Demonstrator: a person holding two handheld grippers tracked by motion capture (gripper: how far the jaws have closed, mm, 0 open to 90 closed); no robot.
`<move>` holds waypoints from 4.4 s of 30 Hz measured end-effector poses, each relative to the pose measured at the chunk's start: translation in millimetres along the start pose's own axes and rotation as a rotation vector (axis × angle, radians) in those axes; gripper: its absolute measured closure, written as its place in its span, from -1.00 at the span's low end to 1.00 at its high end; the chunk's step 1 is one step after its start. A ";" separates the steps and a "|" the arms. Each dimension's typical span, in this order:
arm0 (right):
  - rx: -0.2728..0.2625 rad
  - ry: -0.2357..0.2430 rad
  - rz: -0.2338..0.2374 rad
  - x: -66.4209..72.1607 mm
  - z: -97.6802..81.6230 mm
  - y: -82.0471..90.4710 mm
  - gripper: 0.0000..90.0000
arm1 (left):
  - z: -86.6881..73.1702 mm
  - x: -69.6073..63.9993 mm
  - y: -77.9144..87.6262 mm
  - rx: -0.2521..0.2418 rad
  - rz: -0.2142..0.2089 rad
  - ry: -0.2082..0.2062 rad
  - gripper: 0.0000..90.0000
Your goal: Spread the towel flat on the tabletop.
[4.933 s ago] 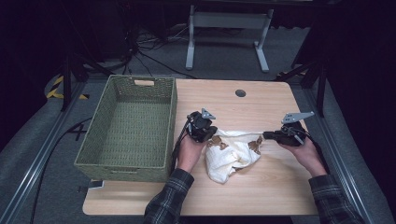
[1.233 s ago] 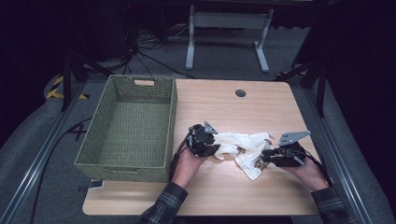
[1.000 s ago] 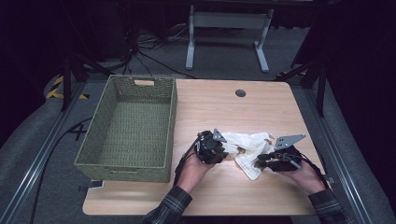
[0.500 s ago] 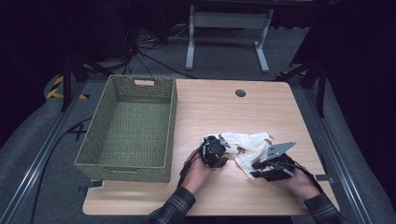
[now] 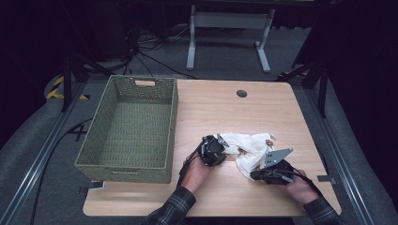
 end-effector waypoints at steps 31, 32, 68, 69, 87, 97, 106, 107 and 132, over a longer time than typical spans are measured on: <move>-0.115 -0.152 -0.068 -46.2 -60.7 62.2 0.95 | -23.5 -20.2 65.5 -0.125 0.007 0.053 0.95; -0.112 -0.148 -0.060 -44.3 -62.0 61.5 0.95 | -26.3 -22.7 65.4 -0.113 0.006 0.051 0.95; -0.095 -0.168 -0.018 -39.8 -72.3 55.8 0.51 | -39.3 -22.8 59.4 -0.095 0.005 0.087 0.51; -0.101 -0.174 -0.019 -42.3 -70.4 56.9 0.51 | -37.2 -20.9 59.3 -0.091 0.011 0.084 0.51; -0.127 -0.180 -0.061 -85.2 -35.9 64.0 0.52 | 4.6 26.2 54.1 -0.090 0.069 0.128 0.49; -0.147 -0.204 -0.099 -127.5 -15.6 61.0 0.52 | 20.1 60.0 41.7 -0.063 0.122 0.189 0.41; -0.120 -0.252 -0.125 -169.3 -11.3 40.4 0.52 | 19.5 87.4 22.6 -0.030 0.138 0.257 0.34; -0.116 -0.256 -0.117 -171.7 -11.0 38.2 0.52 | 20.1 88.9 20.8 -0.035 0.132 0.263 0.34; -0.051 -0.255 -0.129 -179.0 -10.6 15.2 0.91 | 17.0 87.9 10.0 0.002 0.091 0.251 0.35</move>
Point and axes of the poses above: each handheld gripper's, and its own axes: y roughly backward along the jaws, z roughly out of its top, x roughly to its left, the point moved 7 cm from there along -y, roughly forward along the jaws, and after that the axes turned 15 degrees about x, right-handed, at the moved point
